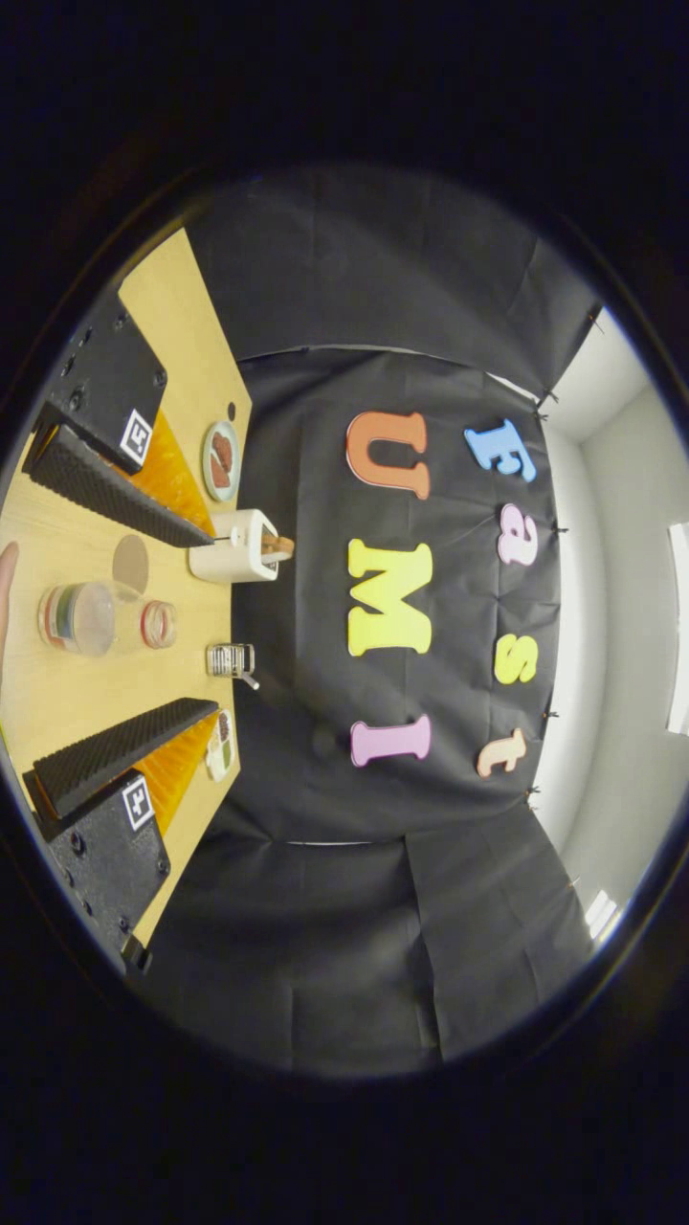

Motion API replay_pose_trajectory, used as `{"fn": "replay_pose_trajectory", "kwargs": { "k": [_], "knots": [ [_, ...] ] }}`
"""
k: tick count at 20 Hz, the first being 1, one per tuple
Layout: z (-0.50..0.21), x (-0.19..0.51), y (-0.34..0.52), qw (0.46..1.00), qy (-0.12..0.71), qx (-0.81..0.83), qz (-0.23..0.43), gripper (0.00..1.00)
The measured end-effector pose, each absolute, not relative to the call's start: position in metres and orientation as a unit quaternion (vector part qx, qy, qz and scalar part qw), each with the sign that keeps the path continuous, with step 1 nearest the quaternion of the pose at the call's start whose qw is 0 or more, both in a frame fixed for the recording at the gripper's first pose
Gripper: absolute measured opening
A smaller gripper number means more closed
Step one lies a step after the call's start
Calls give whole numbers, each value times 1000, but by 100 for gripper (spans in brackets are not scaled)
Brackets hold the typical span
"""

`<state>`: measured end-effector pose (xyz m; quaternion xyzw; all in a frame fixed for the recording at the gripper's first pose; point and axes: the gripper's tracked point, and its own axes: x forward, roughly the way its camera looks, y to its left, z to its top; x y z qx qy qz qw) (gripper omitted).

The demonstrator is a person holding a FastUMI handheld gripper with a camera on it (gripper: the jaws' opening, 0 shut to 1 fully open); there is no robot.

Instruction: Take the bottle from table, then pour the juice into the cup, finally place the bottle on the coaster

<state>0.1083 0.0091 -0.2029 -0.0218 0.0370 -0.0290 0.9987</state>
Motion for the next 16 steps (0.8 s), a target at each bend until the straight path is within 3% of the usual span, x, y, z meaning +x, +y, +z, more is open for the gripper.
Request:
{"fn": "replay_pose_trajectory", "kwargs": {
  "k": [16],
  "knots": [
    [-299,142,-7,996,66,-19,-57,100]
  ]
}}
